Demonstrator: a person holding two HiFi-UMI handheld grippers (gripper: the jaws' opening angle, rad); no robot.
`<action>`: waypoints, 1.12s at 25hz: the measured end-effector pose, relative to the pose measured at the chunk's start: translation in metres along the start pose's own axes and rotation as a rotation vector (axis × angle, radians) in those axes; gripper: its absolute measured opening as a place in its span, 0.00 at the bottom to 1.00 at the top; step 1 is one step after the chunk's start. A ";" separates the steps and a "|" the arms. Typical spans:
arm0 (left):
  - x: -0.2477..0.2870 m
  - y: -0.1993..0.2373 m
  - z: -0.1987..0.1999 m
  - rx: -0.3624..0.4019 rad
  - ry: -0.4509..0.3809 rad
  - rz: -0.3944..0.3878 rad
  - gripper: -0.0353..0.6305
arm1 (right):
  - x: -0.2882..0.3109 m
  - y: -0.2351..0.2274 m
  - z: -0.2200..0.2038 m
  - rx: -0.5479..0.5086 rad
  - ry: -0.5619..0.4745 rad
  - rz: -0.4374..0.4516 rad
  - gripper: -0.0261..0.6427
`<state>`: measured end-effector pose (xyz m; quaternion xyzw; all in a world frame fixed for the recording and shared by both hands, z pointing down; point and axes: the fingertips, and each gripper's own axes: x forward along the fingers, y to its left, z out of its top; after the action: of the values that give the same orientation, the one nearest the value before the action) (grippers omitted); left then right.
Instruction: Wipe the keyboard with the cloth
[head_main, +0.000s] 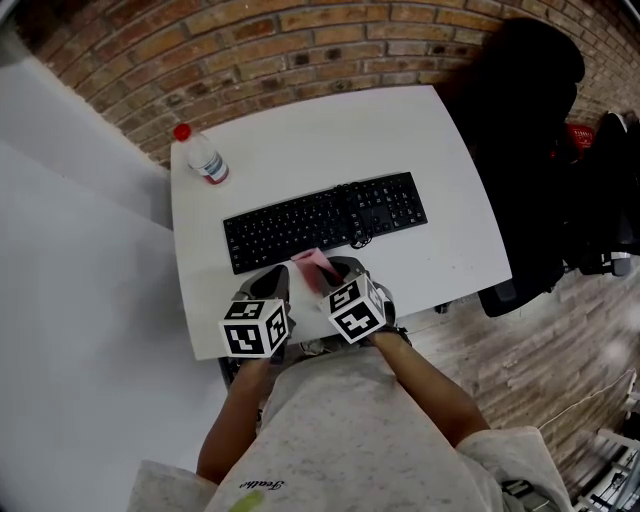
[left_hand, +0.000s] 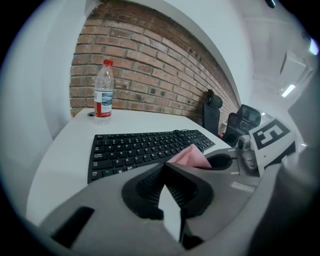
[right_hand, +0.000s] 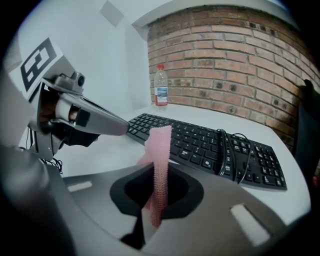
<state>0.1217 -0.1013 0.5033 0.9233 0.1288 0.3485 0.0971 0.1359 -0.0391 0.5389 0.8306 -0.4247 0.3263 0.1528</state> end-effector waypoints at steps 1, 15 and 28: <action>0.001 -0.002 0.000 -0.001 0.000 0.000 0.05 | -0.002 -0.002 -0.001 0.004 -0.001 -0.001 0.07; 0.012 -0.027 0.004 0.008 0.005 -0.010 0.05 | -0.017 -0.035 -0.012 0.058 -0.010 -0.030 0.07; 0.031 -0.053 0.013 0.038 0.014 -0.046 0.05 | -0.033 -0.063 -0.024 0.090 -0.012 -0.071 0.07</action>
<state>0.1437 -0.0426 0.4988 0.9193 0.1573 0.3502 0.0868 0.1629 0.0311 0.5364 0.8531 -0.3807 0.3345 0.1241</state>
